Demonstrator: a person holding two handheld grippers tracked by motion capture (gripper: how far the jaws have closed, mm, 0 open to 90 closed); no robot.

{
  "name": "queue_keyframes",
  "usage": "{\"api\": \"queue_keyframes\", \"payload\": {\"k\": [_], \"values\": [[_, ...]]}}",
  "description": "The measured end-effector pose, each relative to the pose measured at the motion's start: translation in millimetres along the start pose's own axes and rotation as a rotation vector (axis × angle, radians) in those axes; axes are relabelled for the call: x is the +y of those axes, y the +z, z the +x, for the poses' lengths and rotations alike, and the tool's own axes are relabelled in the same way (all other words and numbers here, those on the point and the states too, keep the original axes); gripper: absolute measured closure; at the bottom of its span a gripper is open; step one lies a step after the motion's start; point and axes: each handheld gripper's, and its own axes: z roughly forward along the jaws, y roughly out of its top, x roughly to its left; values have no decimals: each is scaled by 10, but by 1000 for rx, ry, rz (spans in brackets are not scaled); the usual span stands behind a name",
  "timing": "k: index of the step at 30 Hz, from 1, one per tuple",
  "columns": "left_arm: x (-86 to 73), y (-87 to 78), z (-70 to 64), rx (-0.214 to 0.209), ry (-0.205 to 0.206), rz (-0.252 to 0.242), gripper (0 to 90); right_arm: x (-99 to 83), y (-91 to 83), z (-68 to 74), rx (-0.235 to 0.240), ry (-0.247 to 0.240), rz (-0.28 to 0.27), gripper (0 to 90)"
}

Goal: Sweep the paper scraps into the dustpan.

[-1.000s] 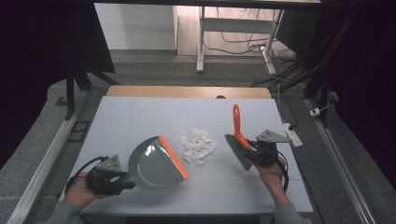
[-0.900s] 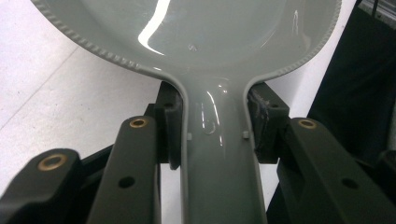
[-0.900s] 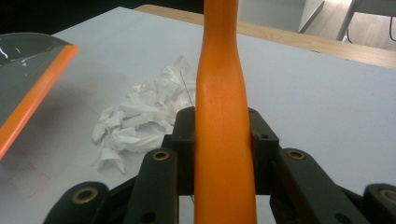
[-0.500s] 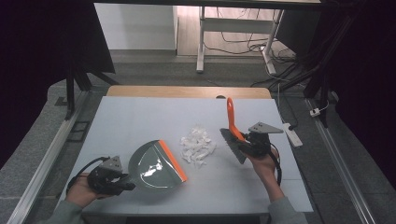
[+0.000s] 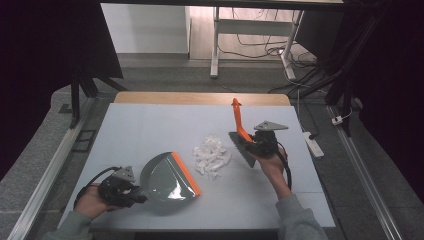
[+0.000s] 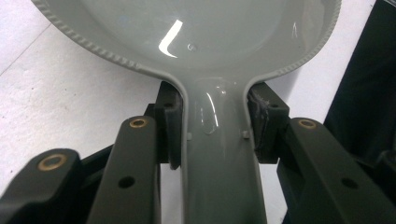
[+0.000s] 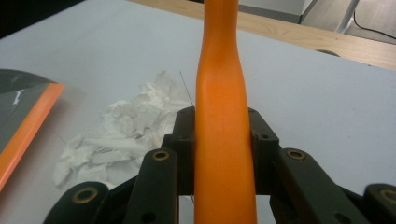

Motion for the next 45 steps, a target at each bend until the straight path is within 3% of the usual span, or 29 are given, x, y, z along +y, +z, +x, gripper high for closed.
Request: {"api": "queue_keyframes", "payload": {"k": [9, 25, 29, 37, 45], "values": [[39, 42, 26, -22, 5, -1, 615, 108, 225, -28, -11, 6, 28, 703], [101, 134, 61, -41, 6, 18, 615, 206, 426, -100, -27, 13, 28, 703], [120, 166, 74, -53, 8, 23, 615, 207, 479, -115, -22, 39, 26, 703], [138, 186, 86, -59, 5, 25, 615, 199, 579, -136, -48, 43, 47, 703], [146, 205, 92, -66, 0, 25, 616, 255, 714, -97, -39, 31, 72, 703]]}}
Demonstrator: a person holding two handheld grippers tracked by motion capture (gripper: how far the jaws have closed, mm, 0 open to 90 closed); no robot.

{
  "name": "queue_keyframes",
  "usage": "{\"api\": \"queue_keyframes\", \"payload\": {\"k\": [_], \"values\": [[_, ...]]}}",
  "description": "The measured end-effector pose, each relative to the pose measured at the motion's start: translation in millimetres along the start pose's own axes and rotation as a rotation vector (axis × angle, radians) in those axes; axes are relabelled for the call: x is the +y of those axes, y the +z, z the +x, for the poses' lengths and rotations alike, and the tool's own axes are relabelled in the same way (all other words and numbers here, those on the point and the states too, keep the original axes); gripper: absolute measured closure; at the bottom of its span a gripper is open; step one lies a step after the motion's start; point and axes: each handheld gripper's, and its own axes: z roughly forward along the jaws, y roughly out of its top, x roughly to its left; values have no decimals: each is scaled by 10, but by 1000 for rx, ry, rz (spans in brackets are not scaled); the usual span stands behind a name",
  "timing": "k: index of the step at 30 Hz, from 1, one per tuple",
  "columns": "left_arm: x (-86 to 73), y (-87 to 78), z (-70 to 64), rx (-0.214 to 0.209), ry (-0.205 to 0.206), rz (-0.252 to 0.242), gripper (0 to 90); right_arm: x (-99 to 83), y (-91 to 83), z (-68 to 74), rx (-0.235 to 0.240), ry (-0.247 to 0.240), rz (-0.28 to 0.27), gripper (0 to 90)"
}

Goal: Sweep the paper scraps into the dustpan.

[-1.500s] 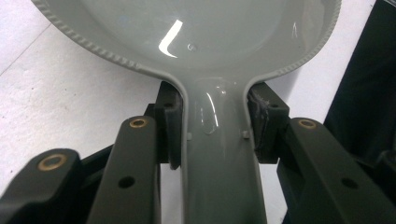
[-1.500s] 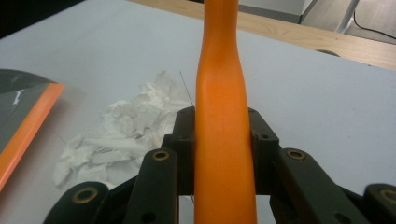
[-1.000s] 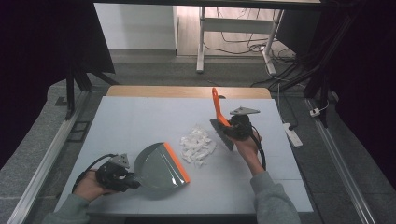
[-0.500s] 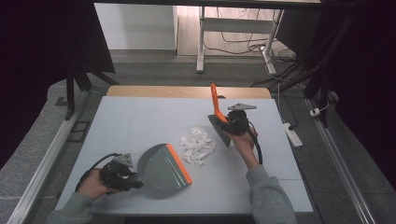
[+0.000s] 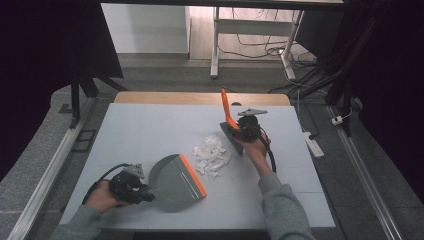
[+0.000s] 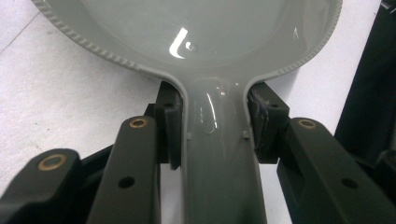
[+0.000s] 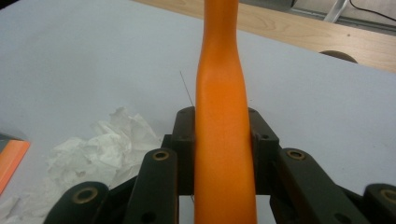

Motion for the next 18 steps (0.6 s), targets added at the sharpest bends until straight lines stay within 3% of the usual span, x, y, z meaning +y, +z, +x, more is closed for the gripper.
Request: {"api": "queue_keyframes", "payload": {"k": [18], "values": [[5, 11, -5, 2, -3, -3, 615, 56, 192, 278, 39, -75, 64, 704]]}}
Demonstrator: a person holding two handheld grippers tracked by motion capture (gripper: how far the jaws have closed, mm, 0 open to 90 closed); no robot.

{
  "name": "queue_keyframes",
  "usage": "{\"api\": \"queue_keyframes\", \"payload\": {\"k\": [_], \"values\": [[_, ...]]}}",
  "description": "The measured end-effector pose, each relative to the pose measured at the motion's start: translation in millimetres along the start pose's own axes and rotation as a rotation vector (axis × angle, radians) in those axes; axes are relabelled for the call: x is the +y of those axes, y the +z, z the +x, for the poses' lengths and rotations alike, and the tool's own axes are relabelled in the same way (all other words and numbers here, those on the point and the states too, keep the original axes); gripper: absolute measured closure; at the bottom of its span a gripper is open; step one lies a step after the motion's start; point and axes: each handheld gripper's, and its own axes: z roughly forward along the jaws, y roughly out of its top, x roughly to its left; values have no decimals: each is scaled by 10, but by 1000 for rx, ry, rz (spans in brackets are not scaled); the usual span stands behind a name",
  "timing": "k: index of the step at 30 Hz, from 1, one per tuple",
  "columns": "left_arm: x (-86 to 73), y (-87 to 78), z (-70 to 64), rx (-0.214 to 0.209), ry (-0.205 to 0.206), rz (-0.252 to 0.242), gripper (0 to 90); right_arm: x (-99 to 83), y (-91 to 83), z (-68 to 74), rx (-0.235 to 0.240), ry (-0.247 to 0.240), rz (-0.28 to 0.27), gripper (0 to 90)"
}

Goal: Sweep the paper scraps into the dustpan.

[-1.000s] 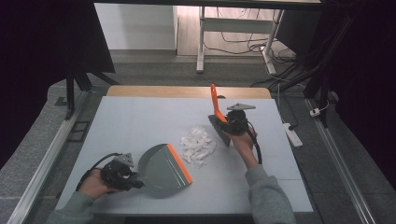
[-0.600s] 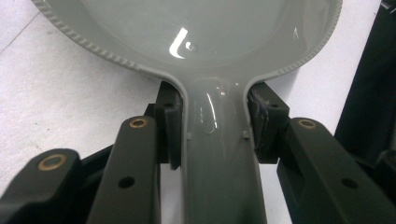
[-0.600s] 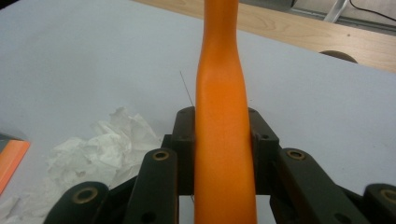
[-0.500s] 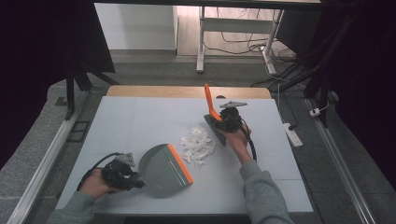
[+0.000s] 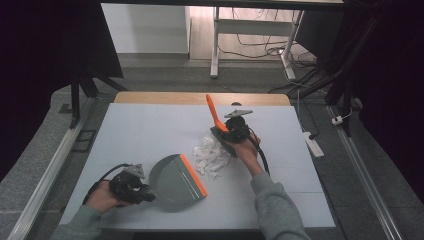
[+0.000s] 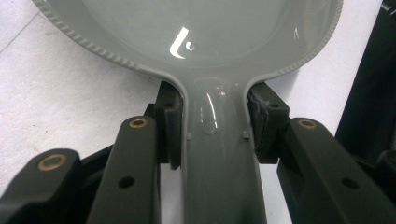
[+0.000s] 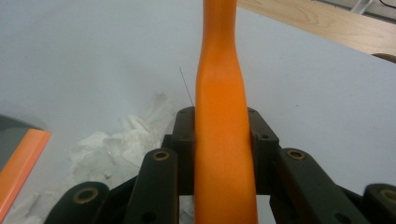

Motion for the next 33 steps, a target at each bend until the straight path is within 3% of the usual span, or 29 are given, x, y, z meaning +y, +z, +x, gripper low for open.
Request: {"api": "queue_keyframes", "payload": {"k": [8, 14, 33], "values": [[4, 4, 0, 1, 3, 2, 615, -11, -4, 127, 28, -26, 21, 704], [9, 3, -9, 5, -3, -2, 614, -25, -10, 352, 90, -62, 33, 704], [17, 8, -12, 9, -9, -2, 614, -117, -111, 683, 163, -154, 21, 704]]}}
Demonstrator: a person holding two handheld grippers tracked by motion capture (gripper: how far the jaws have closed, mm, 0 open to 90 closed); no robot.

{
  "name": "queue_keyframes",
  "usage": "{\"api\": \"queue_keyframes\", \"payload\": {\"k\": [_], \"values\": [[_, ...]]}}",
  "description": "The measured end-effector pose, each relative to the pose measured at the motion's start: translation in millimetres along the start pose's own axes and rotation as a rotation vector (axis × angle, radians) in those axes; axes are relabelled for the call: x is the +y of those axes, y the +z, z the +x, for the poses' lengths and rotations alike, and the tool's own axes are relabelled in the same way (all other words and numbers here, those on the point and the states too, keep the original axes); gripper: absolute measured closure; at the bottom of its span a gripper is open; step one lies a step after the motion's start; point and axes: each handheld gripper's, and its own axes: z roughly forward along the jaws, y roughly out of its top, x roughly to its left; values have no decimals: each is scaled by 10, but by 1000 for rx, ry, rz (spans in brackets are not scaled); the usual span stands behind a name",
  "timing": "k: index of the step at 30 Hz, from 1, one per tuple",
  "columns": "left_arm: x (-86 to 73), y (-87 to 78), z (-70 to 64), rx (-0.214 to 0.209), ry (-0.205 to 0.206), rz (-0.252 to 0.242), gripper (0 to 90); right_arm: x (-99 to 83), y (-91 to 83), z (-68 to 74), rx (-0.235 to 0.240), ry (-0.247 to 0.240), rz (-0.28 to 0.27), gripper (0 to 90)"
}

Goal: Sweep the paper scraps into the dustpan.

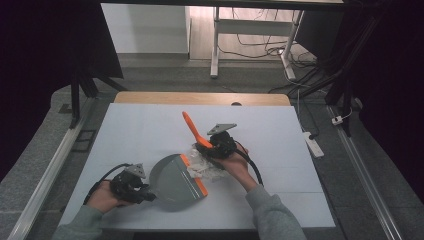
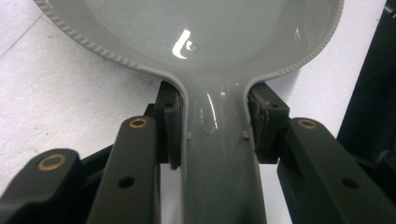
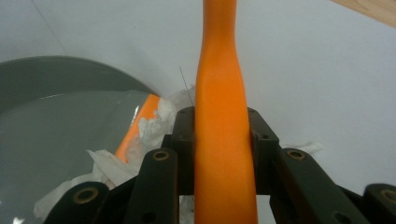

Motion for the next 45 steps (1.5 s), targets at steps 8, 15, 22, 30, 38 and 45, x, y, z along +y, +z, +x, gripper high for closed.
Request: {"api": "queue_keyframes", "payload": {"k": [8, 15, 22, 30, 38, 45], "values": [[0, 1, 0, -1, -2, 0, 614, 39, 14, 213, 49, -47, -2, 704], [0, 1, 1, -1, -2, 0, 614, 58, 28, 443, 95, -110, 14, 704], [-1, 2, 2, 2, 0, 2, 614, 80, -59, 515, 113, -150, -16, 703], [-3, 2, 2, -3, 1, 0, 614, 116, -351, 206, 29, -49, -105, 703], [-3, 4, 3, 0, 2, 0, 614, 15, -367, -88, -64, 60, -88, 703], [-6, 2, 0, 0, 2, -1, 614, 1, -110, -98, -99, 33, -12, 703]]}}
